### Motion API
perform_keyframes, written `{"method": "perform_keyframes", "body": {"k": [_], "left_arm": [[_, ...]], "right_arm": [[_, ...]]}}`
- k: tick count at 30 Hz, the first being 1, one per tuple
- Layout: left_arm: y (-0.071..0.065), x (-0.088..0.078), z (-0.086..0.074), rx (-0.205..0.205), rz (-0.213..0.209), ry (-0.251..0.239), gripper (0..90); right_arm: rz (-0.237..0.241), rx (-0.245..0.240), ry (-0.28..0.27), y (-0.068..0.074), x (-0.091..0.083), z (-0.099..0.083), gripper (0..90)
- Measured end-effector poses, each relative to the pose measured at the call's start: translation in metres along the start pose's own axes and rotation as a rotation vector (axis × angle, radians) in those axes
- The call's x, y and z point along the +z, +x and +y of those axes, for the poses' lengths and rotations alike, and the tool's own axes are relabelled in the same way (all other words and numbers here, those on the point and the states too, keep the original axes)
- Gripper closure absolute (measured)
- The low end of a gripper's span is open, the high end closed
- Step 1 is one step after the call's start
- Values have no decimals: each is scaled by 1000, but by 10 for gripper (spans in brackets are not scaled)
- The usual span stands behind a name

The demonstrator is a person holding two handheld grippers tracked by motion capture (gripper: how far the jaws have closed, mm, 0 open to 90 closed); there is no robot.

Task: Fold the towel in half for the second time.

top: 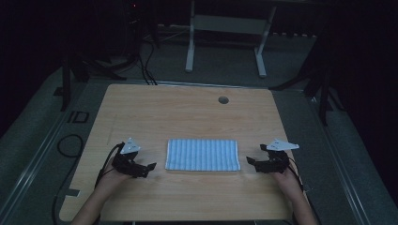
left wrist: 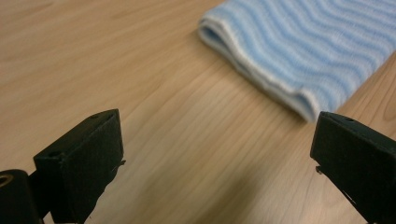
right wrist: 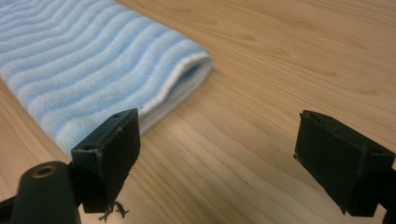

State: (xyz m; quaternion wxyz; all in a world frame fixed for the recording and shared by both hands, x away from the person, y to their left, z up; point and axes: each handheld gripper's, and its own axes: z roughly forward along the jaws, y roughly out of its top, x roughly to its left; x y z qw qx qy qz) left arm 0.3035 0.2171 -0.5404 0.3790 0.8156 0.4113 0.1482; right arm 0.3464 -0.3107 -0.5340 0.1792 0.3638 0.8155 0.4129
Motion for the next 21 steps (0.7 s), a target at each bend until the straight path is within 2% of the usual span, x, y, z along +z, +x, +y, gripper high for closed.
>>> {"method": "perform_keyframes", "body": {"k": [3,4,7,8,9,10,11,12,15,18,20,21], "left_arm": [[2,-2,-3,-4,3,3,30],[7,-8,-11,-33,11,1,30],[12,-14,-19,-53,26,-5,30],[12,-14,-19,-53,26,-5,30],[12,-14,-19,-53,26,-5,30],[17,-19,-27,-77,40,-10,30],[17,-19,-27,-77,40,-10,30],[21,-23,-33,-101,47,-21,30],[25,-28,-40,-129,67,-32,30],[25,-33,-46,-141,89,-45,30],[26,-34,-48,-147,94,-49,30],[26,-34,-48,-147,94,-49,30]], "right_arm": [[-10,11,-4,-3,-4,-4,140],[-29,26,-5,-6,-8,-8,140],[-74,60,-19,-7,-14,-13,140],[-74,60,-19,-7,-14,-13,140],[-92,68,-24,-7,-15,-15,138],[-125,82,-49,-8,-19,-17,137],[-125,82,-49,-8,-19,-17,137],[-164,97,-77,-11,-24,-19,138],[-203,147,-110,-18,-29,-22,143],[-251,180,-116,-24,-31,-28,143],[-269,180,-115,-25,-31,-29,143],[-294,180,-109,-25,-31,-31,143]]}}
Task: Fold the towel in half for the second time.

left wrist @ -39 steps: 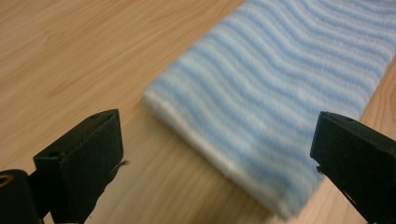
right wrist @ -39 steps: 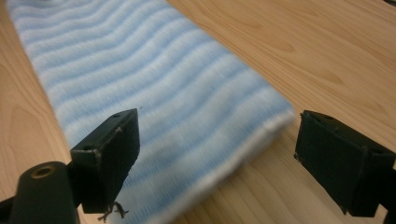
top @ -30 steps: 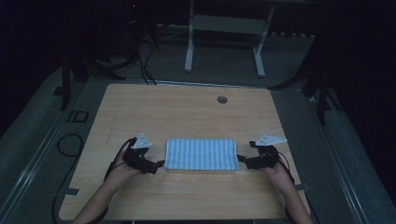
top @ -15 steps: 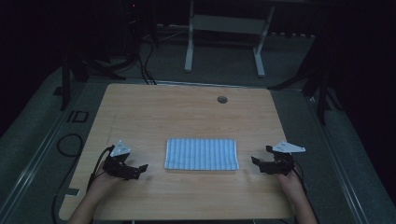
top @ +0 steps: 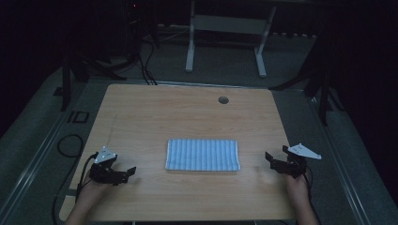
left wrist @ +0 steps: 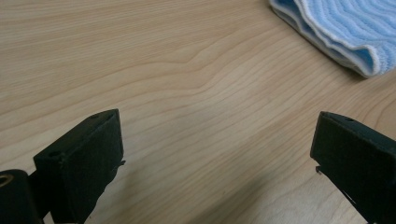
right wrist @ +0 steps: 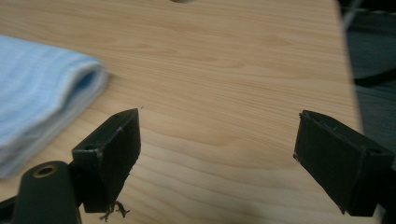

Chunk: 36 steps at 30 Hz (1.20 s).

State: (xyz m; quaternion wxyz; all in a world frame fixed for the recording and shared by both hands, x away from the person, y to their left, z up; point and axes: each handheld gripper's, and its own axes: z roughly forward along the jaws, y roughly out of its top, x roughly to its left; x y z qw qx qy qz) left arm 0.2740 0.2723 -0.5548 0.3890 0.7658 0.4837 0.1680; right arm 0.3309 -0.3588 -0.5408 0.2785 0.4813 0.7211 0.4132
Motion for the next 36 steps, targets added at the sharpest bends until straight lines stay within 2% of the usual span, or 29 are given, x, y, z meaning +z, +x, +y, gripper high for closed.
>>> {"method": "perform_keyframes", "body": {"k": [2,5,8,10,13,16,19,21,22,23,24,25,27,32,36], "left_arm": [[6,-7,-2,-32,15,-30,30],[8,-11,-4,-67,30,-68,30],[9,-13,-5,-65,40,-68,30],[9,-14,-7,-68,47,-69,30],[11,-16,-9,-70,55,-78,30],[13,-17,-9,-81,68,-95,30],[13,-19,-10,-96,102,-131,30],[14,-21,-10,-113,129,-159,30],[14,-21,-10,-113,129,-159,30],[16,-23,-10,-131,151,-181,30],[16,-23,-10,-131,151,-181,30],[18,-24,-11,-150,167,-190,30],[19,-24,-12,-165,167,-191,30],[18,-22,-12,-158,166,-182,30],[17,-21,-12,-154,163,-174,30]], "right_arm": [[-26,24,-15,-5,-1,-5,143],[-26,36,-41,-8,-4,-6,143],[-47,26,-54,-8,-6,-7,143],[-84,30,-68,-10,-8,-9,143],[-98,51,-97,-11,-11,-10,143],[-89,67,-113,-12,-12,-10,143],[-122,56,-139,-12,-14,-11,144],[-144,49,-135,-12,-14,-11,143],[-158,46,-132,-12,-14,-12,143],[-167,51,-129,-12,-14,-12,144],[-167,51,-129,-12,-14,-12,144],[-177,65,-123,-13,-14,-13,144],[-194,81,-119,-15,-14,-13,144],[-209,125,-100,-20,-12,-15,144],[-219,135,-99,-20,-12,-15,144]]}}
